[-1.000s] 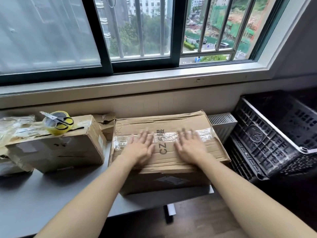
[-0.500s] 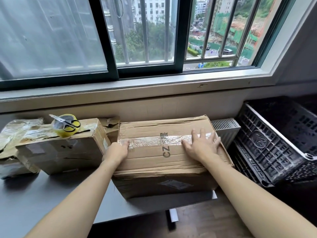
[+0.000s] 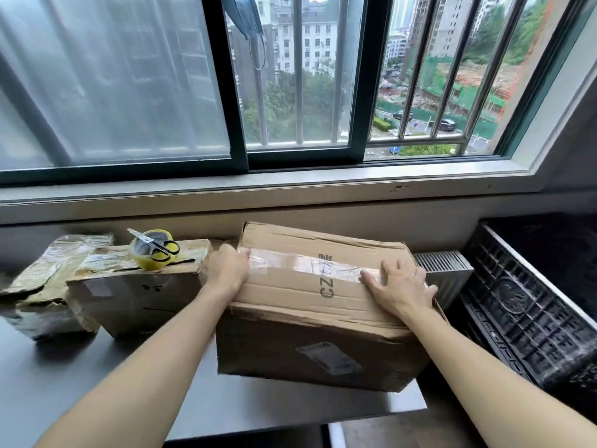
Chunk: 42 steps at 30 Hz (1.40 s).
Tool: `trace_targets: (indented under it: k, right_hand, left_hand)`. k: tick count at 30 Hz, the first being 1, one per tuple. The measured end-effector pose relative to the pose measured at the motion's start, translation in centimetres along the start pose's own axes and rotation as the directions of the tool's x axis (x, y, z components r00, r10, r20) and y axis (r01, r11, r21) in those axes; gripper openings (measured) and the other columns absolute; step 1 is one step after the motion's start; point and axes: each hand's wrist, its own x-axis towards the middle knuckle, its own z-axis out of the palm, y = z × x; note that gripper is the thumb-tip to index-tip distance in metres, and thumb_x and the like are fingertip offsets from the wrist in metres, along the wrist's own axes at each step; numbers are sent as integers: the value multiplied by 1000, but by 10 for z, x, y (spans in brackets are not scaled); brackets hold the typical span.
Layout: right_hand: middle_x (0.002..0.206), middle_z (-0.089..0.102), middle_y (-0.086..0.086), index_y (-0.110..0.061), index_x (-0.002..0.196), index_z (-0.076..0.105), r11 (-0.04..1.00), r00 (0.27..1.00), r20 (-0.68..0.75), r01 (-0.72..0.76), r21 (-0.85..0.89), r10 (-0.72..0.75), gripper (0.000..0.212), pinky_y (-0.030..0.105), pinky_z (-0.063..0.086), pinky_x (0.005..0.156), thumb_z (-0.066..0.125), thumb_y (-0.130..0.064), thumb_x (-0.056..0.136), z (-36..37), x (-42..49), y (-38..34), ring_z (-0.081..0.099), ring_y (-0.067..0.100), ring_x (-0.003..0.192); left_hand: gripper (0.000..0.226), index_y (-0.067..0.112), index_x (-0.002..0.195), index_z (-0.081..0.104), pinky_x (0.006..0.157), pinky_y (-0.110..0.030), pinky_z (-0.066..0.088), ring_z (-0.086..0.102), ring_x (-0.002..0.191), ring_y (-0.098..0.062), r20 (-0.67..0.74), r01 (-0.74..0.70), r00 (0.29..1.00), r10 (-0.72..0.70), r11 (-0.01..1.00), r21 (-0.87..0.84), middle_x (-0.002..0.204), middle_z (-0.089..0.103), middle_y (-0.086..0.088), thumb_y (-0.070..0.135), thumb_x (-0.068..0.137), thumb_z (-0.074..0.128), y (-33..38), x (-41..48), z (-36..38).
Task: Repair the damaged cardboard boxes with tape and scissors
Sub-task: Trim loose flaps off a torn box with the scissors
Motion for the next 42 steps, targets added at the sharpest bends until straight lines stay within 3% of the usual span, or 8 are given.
trace_targets:
  k: [9,17,23,27,30,34,36,42]
  right_hand:
    - [160,29,10,-24,157,23,936,990,131,1,352,-51,88,51,24,118,18,-80,89,6,4,-50,27,34,145]
    - [165,20,5,-21,159,23,620,970,-21,172,766,-243,110,52,16,123,24,-94,76,-80,-13,-105,17,24,153]
    - [141,50,1,-17,147,39,558,942,51,152,816,-332,71,32,43,106,63,-53,91,-120,-23,-111,51,18,128]
    - [103,64,3,-11,121,52,566,937,125,86,820,-325,25,10,44,50,53,-24,100,-137,-25,-104,63,9,78]
    - [93,66,4,-21,99,52,555,944,115,81,828,-309,5,19,51,52,48,-17,100,-145,-28,-99,66,10,68]
    - [106,70,3,-26,104,57,578,935,85,140,804,-344,22,34,60,85,69,-23,86,-151,-26,-102,70,19,94]
    - [120,69,3,-20,130,55,588,934,77,153,794,-348,70,41,54,98,80,-45,69,-152,-21,-102,68,22,110]
    - [147,48,20,10,152,-3,909,988,134,15,417,-78,127,37,42,104,55,-77,82,-125,-32,-109,48,33,134]
  left_hand:
    - [35,10,126,57,88,-37,45,58,118,-34,-66,-206,973,222,961,186,128,62,-14,32,100,47,81,-17,-72]
    - [27,21,104,63,95,-42,49,61,107,-28,-104,-444,896,432,862,-243,114,66,-8,43,94,51,101,-19,-49]
    - [154,19,155,23,113,-55,31,34,140,-37,317,45,944,90,918,-394,156,32,-14,110,31,36,79,-18,-38]
    - [114,20,157,19,120,-50,17,21,146,-40,378,83,925,29,958,-276,160,20,-20,95,72,29,59,-22,-42]
    - [82,15,153,32,113,-40,30,34,141,-37,378,81,926,27,960,-269,155,32,-21,71,93,36,53,-27,-44]
    - [102,20,142,50,100,-40,47,57,120,-36,235,-65,964,128,964,-260,135,57,-18,92,70,42,59,-25,-55]
    - [114,11,137,51,94,-39,47,57,120,-35,129,-31,989,71,958,-286,132,60,-14,96,62,43,61,-21,-66]
    - [121,-2,148,22,102,-47,44,49,129,-35,-68,-100,993,96,994,-43,142,49,-19,86,71,53,69,-31,-57]
